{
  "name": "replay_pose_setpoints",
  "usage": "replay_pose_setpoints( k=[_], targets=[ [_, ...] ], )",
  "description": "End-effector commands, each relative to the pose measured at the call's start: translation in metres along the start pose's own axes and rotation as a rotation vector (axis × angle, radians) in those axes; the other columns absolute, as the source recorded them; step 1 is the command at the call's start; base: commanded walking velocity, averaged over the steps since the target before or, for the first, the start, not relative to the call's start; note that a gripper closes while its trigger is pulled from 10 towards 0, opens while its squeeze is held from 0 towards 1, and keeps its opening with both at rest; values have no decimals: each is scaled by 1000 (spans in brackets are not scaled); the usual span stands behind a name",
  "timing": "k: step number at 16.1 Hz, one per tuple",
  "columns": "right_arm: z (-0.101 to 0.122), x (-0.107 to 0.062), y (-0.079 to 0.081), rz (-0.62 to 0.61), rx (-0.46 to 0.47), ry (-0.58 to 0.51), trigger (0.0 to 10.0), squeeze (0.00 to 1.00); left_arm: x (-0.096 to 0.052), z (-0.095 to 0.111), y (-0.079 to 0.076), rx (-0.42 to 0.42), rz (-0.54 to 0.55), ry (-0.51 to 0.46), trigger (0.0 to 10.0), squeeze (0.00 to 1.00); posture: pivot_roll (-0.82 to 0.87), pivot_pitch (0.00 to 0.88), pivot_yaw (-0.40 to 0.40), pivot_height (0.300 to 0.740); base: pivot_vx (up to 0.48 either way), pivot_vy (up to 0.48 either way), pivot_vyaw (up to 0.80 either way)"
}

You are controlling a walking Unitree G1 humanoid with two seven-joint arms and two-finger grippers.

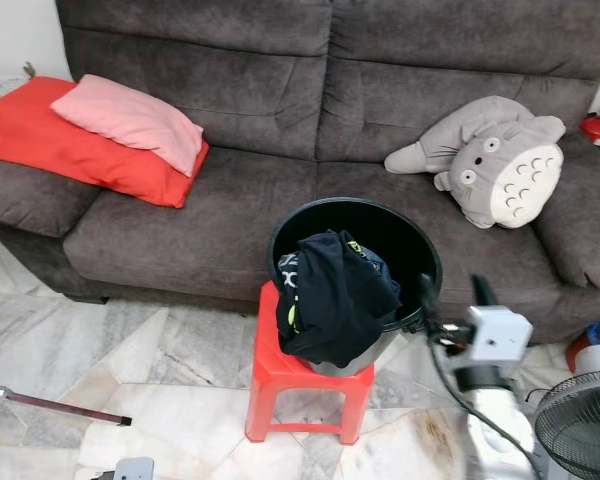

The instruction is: Hang hanger

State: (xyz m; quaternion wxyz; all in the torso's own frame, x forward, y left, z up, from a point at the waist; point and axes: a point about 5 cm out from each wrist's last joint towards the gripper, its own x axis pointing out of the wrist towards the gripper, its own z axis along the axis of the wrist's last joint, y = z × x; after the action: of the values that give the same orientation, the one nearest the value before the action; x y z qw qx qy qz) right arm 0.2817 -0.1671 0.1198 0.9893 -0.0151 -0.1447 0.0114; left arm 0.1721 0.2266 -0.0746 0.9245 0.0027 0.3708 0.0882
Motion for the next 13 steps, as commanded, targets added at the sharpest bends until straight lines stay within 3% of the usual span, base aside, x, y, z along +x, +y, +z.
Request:
replay_pose_setpoints(
  k=[1,3,4,6,11,13],
  targets=[
    [12,1,1,-20,14,-17,10000,0,-3,-9,2,-17,18,37,10000,0,-38,117,-33,740,0,0,0],
    [20,7,8,-12,41,-12,10000,0,-2,-7,2,-12,13,36,10000,0,-41,112,-29,740,148,0,797],
    [28,10,6,-32,95,-15,10000,0,-1,-6,1,-4,5,36,10000,0,-34,108,-27,740,322,0,800],
    [36,14,3,-43,114,-36,10000,0,0,-2,2,-8,4,21,10000,0,-34,105,-24,740,351,0,719],
    [42,16,-1,-70,124,-14,10000,0,-1,-5,5,-3,8,33,10000,0,-29,117,-25,740,356,0,0],
    [46,13,-5,-117,115,-13,10000,0,-2,-7,4,-3,4,35,10000,0,-29,121,-26,740,0,0,0]
  ],
)
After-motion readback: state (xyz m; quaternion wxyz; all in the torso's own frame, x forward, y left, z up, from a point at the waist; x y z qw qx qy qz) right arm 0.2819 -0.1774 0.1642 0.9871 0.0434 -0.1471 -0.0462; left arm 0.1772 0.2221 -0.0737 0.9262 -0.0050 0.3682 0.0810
